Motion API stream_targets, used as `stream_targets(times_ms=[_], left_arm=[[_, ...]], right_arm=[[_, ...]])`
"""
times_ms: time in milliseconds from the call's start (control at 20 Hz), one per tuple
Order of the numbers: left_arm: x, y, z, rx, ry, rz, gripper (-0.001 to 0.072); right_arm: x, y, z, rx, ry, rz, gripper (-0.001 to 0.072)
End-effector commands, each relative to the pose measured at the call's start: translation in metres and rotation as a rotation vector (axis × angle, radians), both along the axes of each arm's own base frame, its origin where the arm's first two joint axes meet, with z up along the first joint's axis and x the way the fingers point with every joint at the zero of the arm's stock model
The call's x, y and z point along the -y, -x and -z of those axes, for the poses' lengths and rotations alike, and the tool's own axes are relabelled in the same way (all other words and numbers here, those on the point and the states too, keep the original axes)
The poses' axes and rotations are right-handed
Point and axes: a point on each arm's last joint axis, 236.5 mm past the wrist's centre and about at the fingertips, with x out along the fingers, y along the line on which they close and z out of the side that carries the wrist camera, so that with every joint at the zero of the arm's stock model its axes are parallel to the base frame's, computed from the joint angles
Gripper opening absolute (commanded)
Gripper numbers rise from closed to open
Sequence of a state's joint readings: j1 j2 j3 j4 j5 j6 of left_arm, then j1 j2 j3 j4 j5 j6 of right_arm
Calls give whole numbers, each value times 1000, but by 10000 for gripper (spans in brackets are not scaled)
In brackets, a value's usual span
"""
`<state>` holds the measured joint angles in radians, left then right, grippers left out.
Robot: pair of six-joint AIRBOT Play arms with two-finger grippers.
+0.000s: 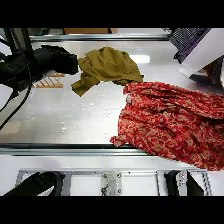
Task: Fold the clothes and pants, and hang the long-sleeved shirts on hangers.
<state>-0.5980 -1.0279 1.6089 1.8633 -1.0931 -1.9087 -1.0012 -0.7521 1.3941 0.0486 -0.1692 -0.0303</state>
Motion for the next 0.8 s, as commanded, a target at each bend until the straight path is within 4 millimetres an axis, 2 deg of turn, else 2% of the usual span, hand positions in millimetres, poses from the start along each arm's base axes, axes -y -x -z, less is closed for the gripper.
stream_targets(times_ms=[0,150,300,400,500,750], left_arm=[[-3,-4,2,-3,0,-4,12],[-1,-5,-1,10,7,1,12],[0,-6,-4,19,11,3,12],[0,-6,-4,20,11,3,12],[1,-6,-5,25,13,5,12],[3,-8,-9,44,22,10,12]], right_arm=[[13,6,8,13,-33,42,7],[27,10,23,21,-88,76,6],[46,23,57,124,-235,84,7],[46,24,69,106,-253,97,7],[45,27,73,98,-258,106,7],[37,34,70,111,-249,112,7]])
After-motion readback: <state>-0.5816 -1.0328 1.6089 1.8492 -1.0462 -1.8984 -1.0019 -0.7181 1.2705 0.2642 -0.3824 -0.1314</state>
